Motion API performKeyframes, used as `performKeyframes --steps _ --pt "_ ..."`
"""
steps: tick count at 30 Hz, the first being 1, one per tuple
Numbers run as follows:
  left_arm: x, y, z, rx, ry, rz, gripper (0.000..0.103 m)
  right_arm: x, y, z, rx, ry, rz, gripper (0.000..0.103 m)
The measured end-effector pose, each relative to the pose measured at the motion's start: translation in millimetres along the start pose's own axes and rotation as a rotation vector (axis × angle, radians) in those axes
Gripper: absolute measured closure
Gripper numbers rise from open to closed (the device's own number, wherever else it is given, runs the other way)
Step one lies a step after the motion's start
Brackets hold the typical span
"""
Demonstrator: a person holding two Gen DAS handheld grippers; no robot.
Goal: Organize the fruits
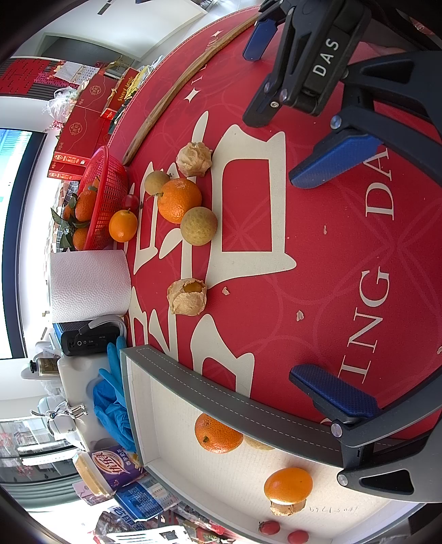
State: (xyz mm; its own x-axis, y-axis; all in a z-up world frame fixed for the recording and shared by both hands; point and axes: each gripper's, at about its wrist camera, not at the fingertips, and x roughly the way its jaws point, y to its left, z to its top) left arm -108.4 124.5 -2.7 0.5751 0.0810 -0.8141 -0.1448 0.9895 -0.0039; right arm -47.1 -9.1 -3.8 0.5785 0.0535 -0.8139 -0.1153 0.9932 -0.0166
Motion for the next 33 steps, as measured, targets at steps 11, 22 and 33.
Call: performKeyframes --steps 11,22,33 --pt "0.2 -0.2 -0.1 0.000 0.000 0.000 0.000 -0.1 -0.5 0.5 0.008 0.000 -0.006 0.000" --pt "0.0 0.3 -0.1 0.000 0.000 0.000 0.000 0.1 -0.2 0.6 0.008 0.000 -0.007 0.000" --pt "0.2 -0.9 -0.2 0.000 0.000 0.000 0.000 0.4 0.0 0.6 0.008 -0.001 -0.007 0.000"
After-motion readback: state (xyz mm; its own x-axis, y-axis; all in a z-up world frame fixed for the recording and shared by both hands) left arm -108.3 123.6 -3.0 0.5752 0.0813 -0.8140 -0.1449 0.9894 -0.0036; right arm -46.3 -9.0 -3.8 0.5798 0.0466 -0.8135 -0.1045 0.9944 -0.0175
